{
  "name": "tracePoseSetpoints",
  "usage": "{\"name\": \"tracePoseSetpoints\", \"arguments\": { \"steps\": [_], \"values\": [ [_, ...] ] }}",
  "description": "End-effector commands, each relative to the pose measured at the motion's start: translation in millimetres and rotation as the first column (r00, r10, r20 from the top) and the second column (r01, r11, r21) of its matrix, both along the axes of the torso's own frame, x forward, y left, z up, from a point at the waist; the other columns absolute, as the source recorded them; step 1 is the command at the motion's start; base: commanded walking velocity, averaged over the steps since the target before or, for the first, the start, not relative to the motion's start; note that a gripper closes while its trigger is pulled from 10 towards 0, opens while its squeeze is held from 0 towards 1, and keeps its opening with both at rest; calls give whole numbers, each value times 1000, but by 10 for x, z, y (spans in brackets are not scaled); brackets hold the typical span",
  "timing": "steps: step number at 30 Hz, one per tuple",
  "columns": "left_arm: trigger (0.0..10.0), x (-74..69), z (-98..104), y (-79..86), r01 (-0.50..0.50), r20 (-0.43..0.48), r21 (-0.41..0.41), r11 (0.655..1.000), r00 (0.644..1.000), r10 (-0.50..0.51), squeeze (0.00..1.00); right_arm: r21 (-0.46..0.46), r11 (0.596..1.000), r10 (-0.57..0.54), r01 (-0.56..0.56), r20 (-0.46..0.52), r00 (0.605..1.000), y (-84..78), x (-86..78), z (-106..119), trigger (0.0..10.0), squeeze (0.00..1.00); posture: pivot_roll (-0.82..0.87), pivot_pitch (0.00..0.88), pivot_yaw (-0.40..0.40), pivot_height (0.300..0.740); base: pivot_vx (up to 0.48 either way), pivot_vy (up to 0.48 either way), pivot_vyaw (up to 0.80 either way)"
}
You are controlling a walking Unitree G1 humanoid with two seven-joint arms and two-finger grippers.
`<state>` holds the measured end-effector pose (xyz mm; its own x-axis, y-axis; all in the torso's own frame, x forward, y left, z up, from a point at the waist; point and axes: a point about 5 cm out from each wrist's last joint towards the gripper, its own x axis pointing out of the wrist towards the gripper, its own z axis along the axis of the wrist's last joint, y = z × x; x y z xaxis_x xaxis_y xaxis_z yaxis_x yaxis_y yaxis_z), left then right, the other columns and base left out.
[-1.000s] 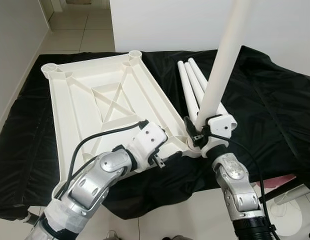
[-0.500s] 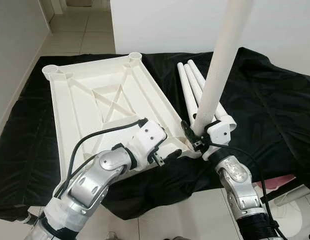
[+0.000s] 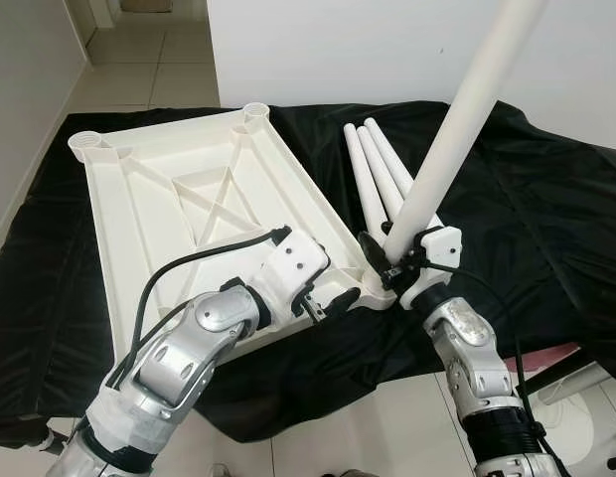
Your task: Building children table
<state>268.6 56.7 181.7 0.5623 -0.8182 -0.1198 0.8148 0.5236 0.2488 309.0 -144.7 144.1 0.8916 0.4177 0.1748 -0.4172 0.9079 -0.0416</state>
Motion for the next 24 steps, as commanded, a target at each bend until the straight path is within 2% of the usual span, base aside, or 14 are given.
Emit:
{"name": "tracePoseSetpoints", "arguments": {
  "steps": [1, 15, 16, 17, 20, 21, 24],
  "values": [
    [10000, -31, 22, -27, 57, -9, 2, 998, 998, -57, 0, -24, 999, -27, 22, -217, 976, -41, -58, -428, 10000, 0, -27, 116, -21, 740, 0, 0, 0],
    [10000, -25, 18, -9, 48, -8, 4, 999, 999, -48, 0, -16, 998, -69, 67, -186, 980, 36, -99, -390, 10000, 0, -19, 112, -29, 740, 0, 0, 0],
    [10000, -31, 10, -4, 47, -10, 9, 999, 999, -47, 0, 48, 990, -125, 136, -190, 974, 100, -124, -372, 10000, 0, -12, 107, -32, 740, 0, 0, 0],
    [10000, -31, 10, -4, 47, -10, 9, 999, 999, -47, 0, 48, 990, -125, 136, -190, 974, 100, -124, -372, 10000, 0, -12, 107, -32, 740, 0, 0, 0],
    [10000, -39, 5, 0, 46, -10, 15, 999, 999, -46, 0, 132, 933, -312, 335, -167, 935, 294, -215, -273, 10000, 0, 0, 98, -40, 740, 0, 0, 0],
    [10000, -39, 5, 0, 46, -10, 15, 999, 999, -46, 0, 132, 933, -312, 335, -167, 935, 294, -215, -273, 10000, 0, 0, 98, -40, 740, 0, 0, 0],
    [10000, -44, 0, -1, 45, -8, 17, 999, 999, -45, 0, 145, 883, -430, 447, -138, 892, 314, -226, -162, 10000, 0, 13, 92, -63, 740, 0, 0, 0]
  ]
}}
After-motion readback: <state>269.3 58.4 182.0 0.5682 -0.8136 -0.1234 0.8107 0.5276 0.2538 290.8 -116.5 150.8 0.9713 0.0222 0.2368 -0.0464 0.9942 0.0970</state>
